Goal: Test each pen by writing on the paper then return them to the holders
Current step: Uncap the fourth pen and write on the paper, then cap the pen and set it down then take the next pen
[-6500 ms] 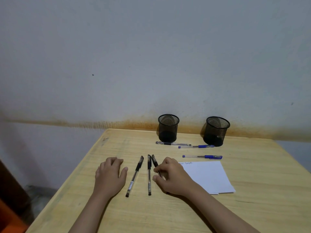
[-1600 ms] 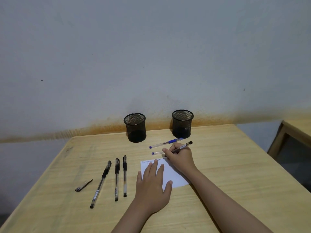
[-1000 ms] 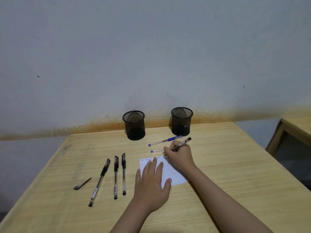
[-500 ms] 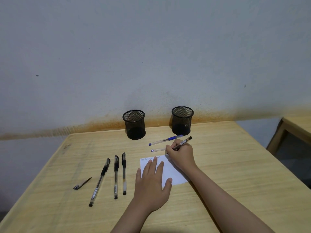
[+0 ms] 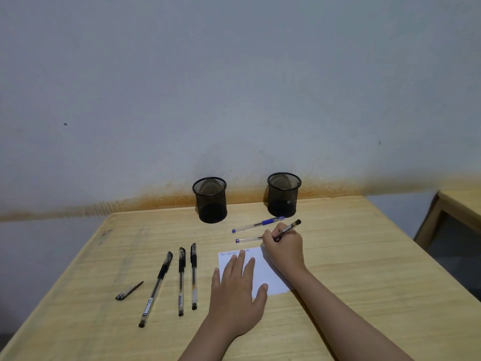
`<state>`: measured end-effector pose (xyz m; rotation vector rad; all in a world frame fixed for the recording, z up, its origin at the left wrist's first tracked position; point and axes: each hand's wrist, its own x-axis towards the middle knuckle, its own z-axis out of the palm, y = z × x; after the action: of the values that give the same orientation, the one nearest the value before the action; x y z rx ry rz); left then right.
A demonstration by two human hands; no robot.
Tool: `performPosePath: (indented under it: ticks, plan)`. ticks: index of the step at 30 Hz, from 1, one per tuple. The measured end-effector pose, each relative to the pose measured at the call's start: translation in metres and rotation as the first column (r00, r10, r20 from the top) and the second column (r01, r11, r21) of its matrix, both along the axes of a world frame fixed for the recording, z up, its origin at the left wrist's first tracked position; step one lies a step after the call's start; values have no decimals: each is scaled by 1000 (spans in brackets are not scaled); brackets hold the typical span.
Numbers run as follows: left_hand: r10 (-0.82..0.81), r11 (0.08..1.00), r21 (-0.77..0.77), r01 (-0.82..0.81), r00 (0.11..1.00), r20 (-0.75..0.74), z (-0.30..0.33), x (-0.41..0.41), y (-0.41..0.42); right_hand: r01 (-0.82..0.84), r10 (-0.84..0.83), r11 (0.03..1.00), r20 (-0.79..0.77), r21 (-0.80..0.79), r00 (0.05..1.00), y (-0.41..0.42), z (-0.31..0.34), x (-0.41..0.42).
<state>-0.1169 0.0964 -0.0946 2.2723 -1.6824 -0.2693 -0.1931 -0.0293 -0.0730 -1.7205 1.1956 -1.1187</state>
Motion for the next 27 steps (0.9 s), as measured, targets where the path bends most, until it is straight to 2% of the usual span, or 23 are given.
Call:
performPosePath:
  ticks: [5, 8, 12, 16, 22, 27]
  plan:
    - [-3, 998, -64, 1, 999, -34, 10, 0, 9, 103, -134, 988, 297, 119, 945, -1, 6, -8]
    - [66, 966, -243, -86, 994, -92, 25, 11, 23, 68, -108, 989, 316, 134, 943, 0, 8, -9]
    - [236, 848, -466, -255, 967, -100, 36, 55, 48, 2, -29, 997, 347, 79, 937, 7, 12, -18]
    - [441, 817, -364, -447, 891, -104, 41, 114, 83, -94, 72, 994, 352, 47, 933, 10, 24, -29]
    - [539, 807, -241, -539, 839, -72, 25, 150, 121, -246, 177, 953, 332, 179, 927, 36, 43, -21]
    - [553, 771, -287, -568, 821, -140, 25, 149, 123, -358, 309, 913, 243, 196, 920, 64, 48, -14]
